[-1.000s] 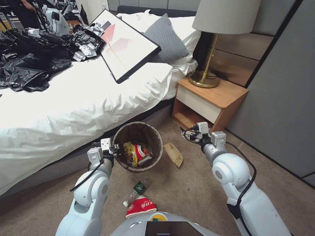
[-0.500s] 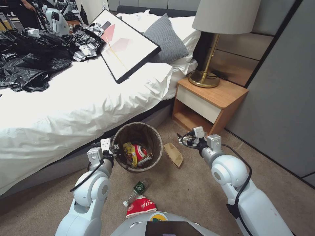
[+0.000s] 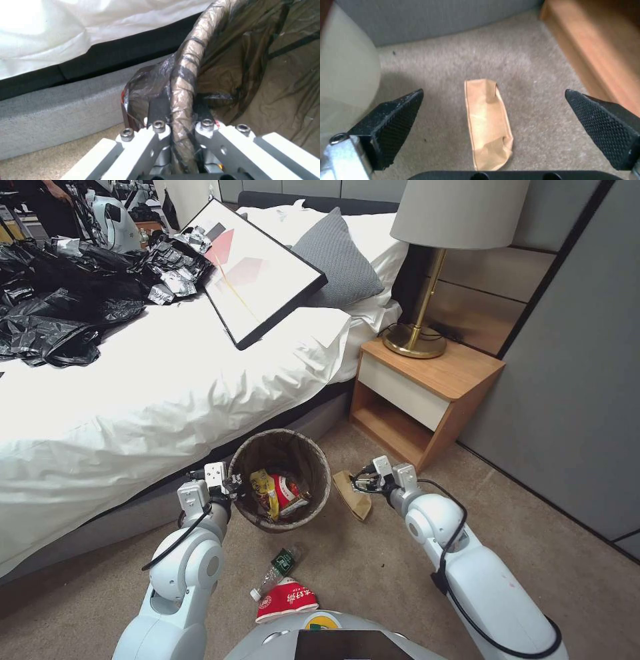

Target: Pick up the trash bin, then pick up the garbage from the floor and place it into the trash bin.

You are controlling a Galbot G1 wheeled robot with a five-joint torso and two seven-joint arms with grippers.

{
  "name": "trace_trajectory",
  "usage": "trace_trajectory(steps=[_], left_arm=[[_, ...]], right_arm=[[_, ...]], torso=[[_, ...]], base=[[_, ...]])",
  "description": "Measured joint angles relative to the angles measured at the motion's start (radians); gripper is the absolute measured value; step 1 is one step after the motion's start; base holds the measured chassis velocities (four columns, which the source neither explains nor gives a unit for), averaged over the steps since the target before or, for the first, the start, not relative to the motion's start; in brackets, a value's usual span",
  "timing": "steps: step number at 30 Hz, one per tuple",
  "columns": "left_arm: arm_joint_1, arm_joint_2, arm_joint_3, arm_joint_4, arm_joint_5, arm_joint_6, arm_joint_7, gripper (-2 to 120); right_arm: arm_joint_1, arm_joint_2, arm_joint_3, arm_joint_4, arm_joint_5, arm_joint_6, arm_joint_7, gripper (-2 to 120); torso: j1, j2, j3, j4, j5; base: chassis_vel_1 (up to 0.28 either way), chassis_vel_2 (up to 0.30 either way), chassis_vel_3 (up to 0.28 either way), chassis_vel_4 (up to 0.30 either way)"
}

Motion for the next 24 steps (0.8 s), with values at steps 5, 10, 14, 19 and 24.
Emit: trace_trajectory(steps=[5,10,14,19,24], left_arm=[[0.002,-0.001,0.001,0.000,0.000,0.000,0.000,2],[0.003,-0.002,-0.001,0.000,0.000,0.000,0.001,2],[0.003,-0.003,-0.001,0.001,0.000,0.000,0.001,2],[0.004,-0.005,-0.001,0.003,0.001,0.000,0.001,2],[0.004,-0.006,0.000,0.006,0.002,0.000,0.001,2]], right_arm=[[0.064,0.016,-0.042,-0.112,-0.027,0.000,-0.038,100],[0.116,0.036,-0.085,-0.209,-0.046,0.001,-0.071,100],[0.141,0.053,-0.115,-0.264,-0.061,0.001,-0.082,100],[0.171,0.068,-0.143,-0.328,-0.077,0.001,-0.094,100],[0.195,0.083,-0.155,-0.381,-0.085,0.001,-0.096,100]], torso=[[0.000,0.000,0.000,0.0000,0.0000],[0.000,0.000,0.000,0.0001,0.0000],[0.000,0.000,0.000,0.0000,0.0000],[0.000,0.000,0.000,0.0000,0.0000],[0.000,0.000,0.000,-0.0001,0.0000]], base=[[0.000,0.000,0.000,0.000],[0.000,0.000,0.000,0.000],[0.000,0.000,0.000,0.000],[0.000,0.000,0.000,0.000],[0.000,0.000,0.000,0.000]])
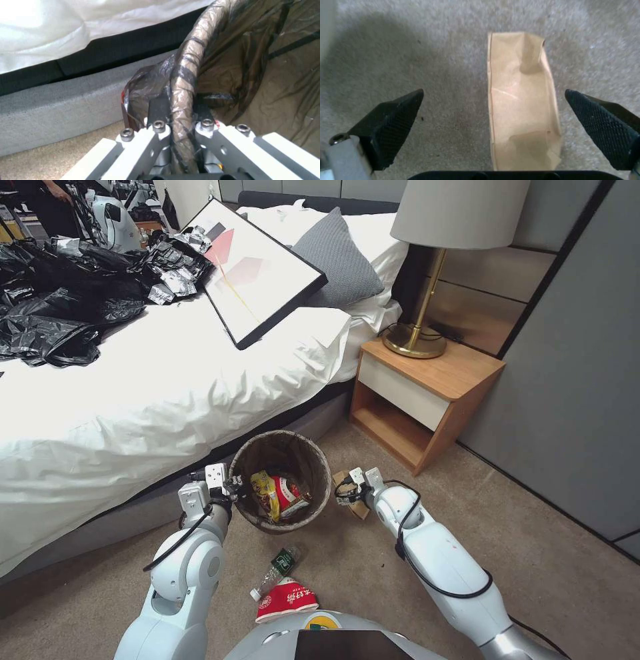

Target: Pick up the trash bin, then pick up the garbage from the floor and place it into the trash bin.

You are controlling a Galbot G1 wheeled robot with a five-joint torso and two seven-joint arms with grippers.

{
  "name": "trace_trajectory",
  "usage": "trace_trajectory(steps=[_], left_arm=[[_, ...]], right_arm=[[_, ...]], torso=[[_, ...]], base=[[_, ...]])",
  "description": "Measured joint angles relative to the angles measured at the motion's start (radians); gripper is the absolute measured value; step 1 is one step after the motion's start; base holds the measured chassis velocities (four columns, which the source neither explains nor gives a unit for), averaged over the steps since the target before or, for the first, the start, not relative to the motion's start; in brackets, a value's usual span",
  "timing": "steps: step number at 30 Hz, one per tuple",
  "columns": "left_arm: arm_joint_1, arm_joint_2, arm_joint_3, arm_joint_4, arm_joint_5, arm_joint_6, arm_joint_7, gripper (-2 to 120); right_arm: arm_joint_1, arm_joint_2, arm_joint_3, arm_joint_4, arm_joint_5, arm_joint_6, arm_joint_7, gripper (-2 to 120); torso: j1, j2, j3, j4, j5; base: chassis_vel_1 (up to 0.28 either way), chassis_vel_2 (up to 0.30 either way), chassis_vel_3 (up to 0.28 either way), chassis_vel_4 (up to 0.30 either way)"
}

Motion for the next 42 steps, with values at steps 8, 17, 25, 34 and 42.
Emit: trace_trajectory(steps=[8,17,25,34,42], left_arm=[[0.001,-0.001,0.000,0.003,0.001,0.000,0.001,2],[-0.001,-0.003,0.002,0.012,0.002,0.000,0.001,2],[-0.007,-0.003,0.004,0.023,0.001,0.000,0.001,2],[-0.012,-0.001,0.004,0.033,0.000,0.000,0.002,2],[-0.012,-0.001,0.006,0.035,-0.001,0.000,0.002,2]], right_arm=[[0.054,0.038,-0.016,-0.120,-0.038,0.008,-0.004,100],[0.088,0.055,-0.023,-0.194,-0.063,0.038,-0.010,100],[0.126,0.066,-0.028,-0.272,-0.091,0.069,-0.022,100],[0.159,0.088,-0.036,-0.346,-0.109,0.085,-0.038,96],[0.185,0.107,-0.036,-0.412,-0.126,0.099,-0.057,75]], torso=[[0.000,0.000,0.000,0.0001,0.0001],[0.000,0.000,0.000,0.0000,0.0000],[0.000,0.000,0.000,0.0000,0.0000],[0.000,0.000,0.000,0.0001,0.0000],[0.000,0.000,0.000,0.0000,0.0000]], base=[[0.000,0.000,0.000,0.000],[0.000,0.000,0.000,0.000],[0.000,0.000,0.000,0.000],[0.000,0.000,0.000,0.000],[0.000,0.000,0.000,0.000]])
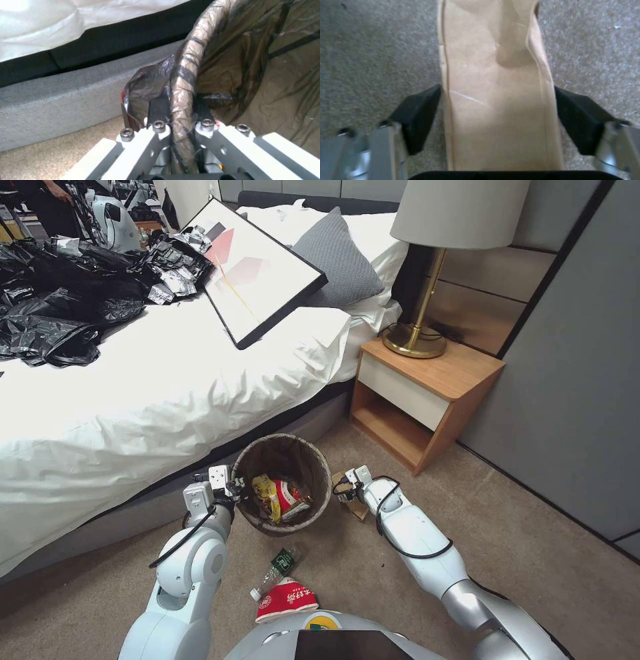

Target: Pick up the trash bin, then pick up the garbage from the floor and place it into the trash bin.

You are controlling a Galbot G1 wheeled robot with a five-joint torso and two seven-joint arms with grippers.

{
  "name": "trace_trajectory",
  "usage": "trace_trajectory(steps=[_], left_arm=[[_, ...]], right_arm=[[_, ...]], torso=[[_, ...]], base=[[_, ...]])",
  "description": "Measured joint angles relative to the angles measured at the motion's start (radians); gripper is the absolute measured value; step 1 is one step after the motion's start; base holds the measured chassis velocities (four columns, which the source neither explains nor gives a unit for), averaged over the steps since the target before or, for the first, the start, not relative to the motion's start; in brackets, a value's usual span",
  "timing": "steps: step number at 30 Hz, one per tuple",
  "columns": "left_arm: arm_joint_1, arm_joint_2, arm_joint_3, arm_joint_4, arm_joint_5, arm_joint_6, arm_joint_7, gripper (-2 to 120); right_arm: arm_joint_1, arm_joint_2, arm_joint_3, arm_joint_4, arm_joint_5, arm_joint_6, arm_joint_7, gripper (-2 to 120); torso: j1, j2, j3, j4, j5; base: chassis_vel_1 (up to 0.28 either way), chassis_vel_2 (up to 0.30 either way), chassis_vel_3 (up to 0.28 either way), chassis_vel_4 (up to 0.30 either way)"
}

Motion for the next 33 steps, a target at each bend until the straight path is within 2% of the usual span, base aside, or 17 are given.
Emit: trace_trajectory(steps=[5,6,9,13,15,17,21,33], left_arm=[[0.002,0.000,0.001,0.000,0.000,0.000,0.000,2],[0.002,0.000,0.001,0.000,0.000,0.000,0.000,2],[0.004,0.000,0.001,0.000,0.000,0.000,0.000,2],[0.004,0.000,0.000,0.000,0.000,0.000,0.000,2],[0.005,0.000,0.000,0.000,0.000,0.000,0.000,2],[0.005,0.000,0.000,0.000,0.000,0.000,0.000,2],[0.005,-0.001,-0.001,0.000,0.001,0.000,0.000,2],[0.007,-0.003,-0.003,-0.006,0.002,0.000,0.000,2]], right_arm=[[0.024,0.016,0.009,-0.059,-0.012,0.016,-0.015,56],[0.024,0.016,0.009,-0.059,-0.012,0.016,-0.015,56],[0.033,0.023,0.016,-0.086,-0.021,0.027,-0.022,41],[0.035,0.025,0.019,-0.094,-0.025,0.032,-0.024,33],[0.038,0.028,0.025,-0.106,-0.033,0.041,-0.028,19],[0.038,0.028,0.026,-0.107,-0.035,0.042,-0.028,17],[0.030,0.021,0.029,-0.098,-0.037,0.045,-0.031,3],[0.023,0.013,0.052,-0.081,-0.036,0.044,-0.034,0]], torso=[[0.000,0.000,0.000,0.0001,0.0000],[0.000,0.000,0.000,0.0001,0.0000],[0.000,0.000,0.000,0.0000,0.0000],[0.000,0.000,0.000,0.0001,0.0000],[0.000,0.000,0.000,0.0001,0.0000],[0.000,0.000,0.000,0.0001,0.0000],[0.000,0.000,0.000,0.0003,0.0002],[0.000,0.000,0.000,0.0001,0.0003]], base=[[0.000,0.000,0.000,0.000],[0.000,0.000,0.000,0.000],[0.000,0.000,0.000,0.000],[0.000,0.000,0.000,0.000],[0.000,0.000,0.000,0.000],[0.000,0.000,0.000,0.000],[0.000,0.000,0.000,0.000],[0.000,0.000,0.000,0.000]])
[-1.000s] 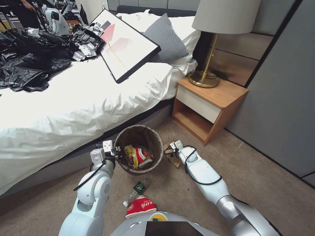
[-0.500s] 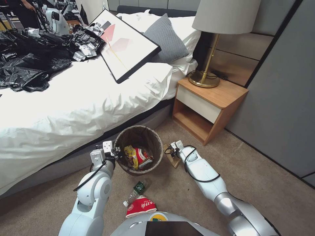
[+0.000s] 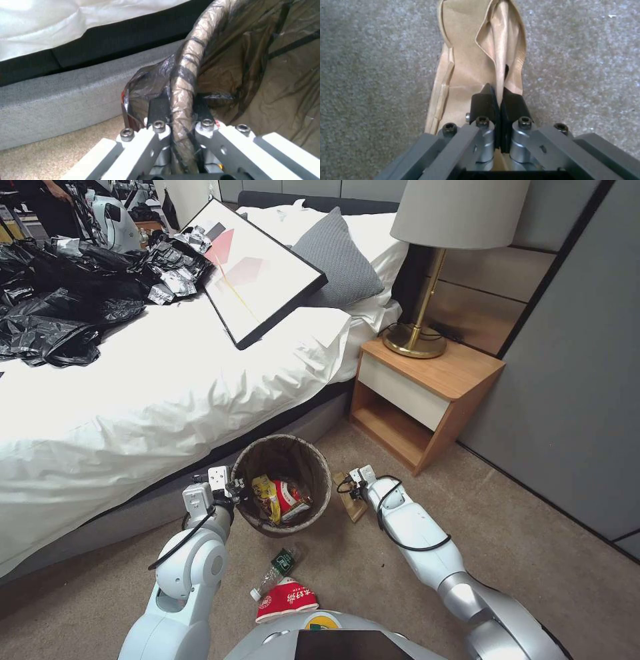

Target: Pick up the trash bin, then pick up the garbage from the floor and place it into the trash bin.

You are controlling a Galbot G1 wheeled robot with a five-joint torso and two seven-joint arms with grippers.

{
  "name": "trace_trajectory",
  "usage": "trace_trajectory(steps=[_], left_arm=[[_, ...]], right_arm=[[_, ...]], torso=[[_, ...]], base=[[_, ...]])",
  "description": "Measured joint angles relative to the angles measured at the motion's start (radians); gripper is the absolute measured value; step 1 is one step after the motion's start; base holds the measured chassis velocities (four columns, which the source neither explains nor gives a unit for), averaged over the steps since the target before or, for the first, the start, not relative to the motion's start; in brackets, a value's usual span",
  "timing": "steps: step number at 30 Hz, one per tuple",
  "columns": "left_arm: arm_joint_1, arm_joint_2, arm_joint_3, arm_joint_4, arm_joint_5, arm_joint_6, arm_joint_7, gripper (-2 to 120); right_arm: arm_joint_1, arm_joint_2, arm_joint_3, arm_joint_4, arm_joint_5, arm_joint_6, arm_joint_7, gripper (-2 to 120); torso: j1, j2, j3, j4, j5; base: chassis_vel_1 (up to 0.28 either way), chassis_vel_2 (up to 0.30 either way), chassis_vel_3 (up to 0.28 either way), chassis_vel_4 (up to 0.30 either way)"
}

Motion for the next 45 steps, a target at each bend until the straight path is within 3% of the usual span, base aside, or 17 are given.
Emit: trace_trajectory(steps=[10,18,20,22,25,29,31,42,45], left_arm=[[-0.006,0.003,-0.003,0.000,-0.003,0.000,0.000,2],[-0.008,0.006,-0.005,-0.001,-0.006,0.000,0.000,2],[-0.009,0.007,-0.005,-0.002,-0.007,0.000,0.000,2],[-0.009,0.007,-0.005,-0.002,-0.007,0.000,0.000,2],[-0.006,0.009,-0.005,-0.007,-0.008,0.000,-0.001,2],[-0.003,0.010,-0.005,-0.011,-0.008,0.000,-0.001,2],[0.001,0.012,-0.006,-0.015,-0.008,0.000,-0.001,2],[0.003,0.013,-0.007,-0.020,-0.008,0.000,-0.002,2],[0.003,0.013,-0.007,-0.020,-0.008,0.000,-0.002,2]], right_arm=[[-0.039,-0.032,0.051,0.124,0.038,0.003,0.019,0],[-0.132,-0.084,0.118,0.384,0.086,0.022,0.048,0],[-0.184,-0.109,0.157,0.514,0.092,0.076,0.057,0],[-0.194,-0.113,0.165,0.545,0.094,0.087,0.057,0],[-0.244,-0.125,0.219,0.741,0.127,0.134,0.056,0],[-0.259,-0.128,0.234,0.805,0.142,0.152,0.056,0],[-0.275,-0.135,0.252,0.910,0.175,0.198,0.050,0],[-0.279,-0.151,0.249,1.053,0.232,0.324,-0.037,0],[-0.279,-0.154,0.245,1.077,0.250,0.396,-0.112,0]], torso=[[0.000,0.000,0.000,-0.0001,-0.0001],[0.000,0.000,0.000,-0.0001,-0.0002],[0.000,0.000,0.000,-0.0002,-0.0003],[0.000,0.000,0.000,-0.0002,-0.0001],[0.000,0.000,0.000,0.0001,-0.0002],[0.000,0.000,0.000,0.0000,-0.0001],[0.000,0.000,0.000,-0.0001,-0.0002],[0.000,0.000,0.000,0.0000,-0.0002],[0.000,0.000,0.000,0.0000,-0.0003]], base=[[0.000,0.000,0.000,0.000],[0.000,0.000,0.000,0.000],[0.000,0.000,0.000,0.000],[0.000,0.000,0.000,0.000],[0.000,0.000,0.000,0.000],[0.000,0.000,0.000,0.000],[0.000,0.000,0.000,0.000],[0.000,0.000,0.000,0.000],[0.000,0.000,0.000,0.000]])
